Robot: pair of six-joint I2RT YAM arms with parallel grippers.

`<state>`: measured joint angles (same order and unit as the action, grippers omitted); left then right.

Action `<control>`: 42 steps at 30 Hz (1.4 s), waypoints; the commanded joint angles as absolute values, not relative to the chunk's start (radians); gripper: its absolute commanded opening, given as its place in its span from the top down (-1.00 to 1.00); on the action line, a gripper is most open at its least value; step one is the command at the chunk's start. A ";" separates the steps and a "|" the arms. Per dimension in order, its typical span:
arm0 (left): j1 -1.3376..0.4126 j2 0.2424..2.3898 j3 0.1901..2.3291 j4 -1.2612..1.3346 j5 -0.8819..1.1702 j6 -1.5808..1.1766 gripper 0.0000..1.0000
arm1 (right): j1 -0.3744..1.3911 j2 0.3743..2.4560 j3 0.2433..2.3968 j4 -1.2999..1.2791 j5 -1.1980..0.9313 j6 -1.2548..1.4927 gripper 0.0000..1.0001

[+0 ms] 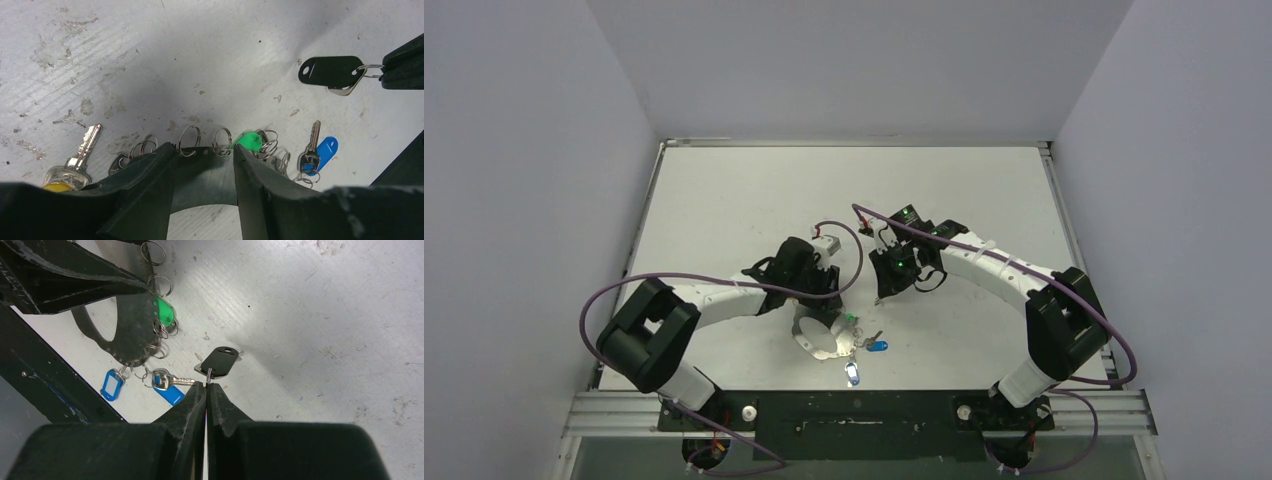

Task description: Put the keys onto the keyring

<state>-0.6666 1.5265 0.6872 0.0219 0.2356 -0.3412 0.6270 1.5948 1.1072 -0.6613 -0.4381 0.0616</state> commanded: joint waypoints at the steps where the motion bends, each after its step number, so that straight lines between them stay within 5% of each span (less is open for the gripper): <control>1: -0.652 1.552 0.737 0.049 0.280 -0.355 0.14 | 0.623 1.556 1.127 -0.655 -0.446 0.052 1.00; 16: -0.634 1.590 0.755 0.033 0.261 -0.268 0.47 | 0.623 1.554 1.128 -0.655 -0.446 0.052 1.00; 22: -0.632 1.597 0.749 0.046 0.282 -0.230 1.00 | 0.622 1.546 1.138 -0.660 -0.443 0.052 1.00; 42: -0.646 1.205 0.451 0.354 0.300 -0.174 1.00 | 0.701 1.466 1.212 -0.623 -0.598 0.019 1.00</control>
<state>-0.6403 1.2881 0.4793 0.2306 0.2890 -0.2142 0.6456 1.5185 1.1599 -0.6666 -0.5354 0.0460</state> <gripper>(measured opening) 0.008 0.029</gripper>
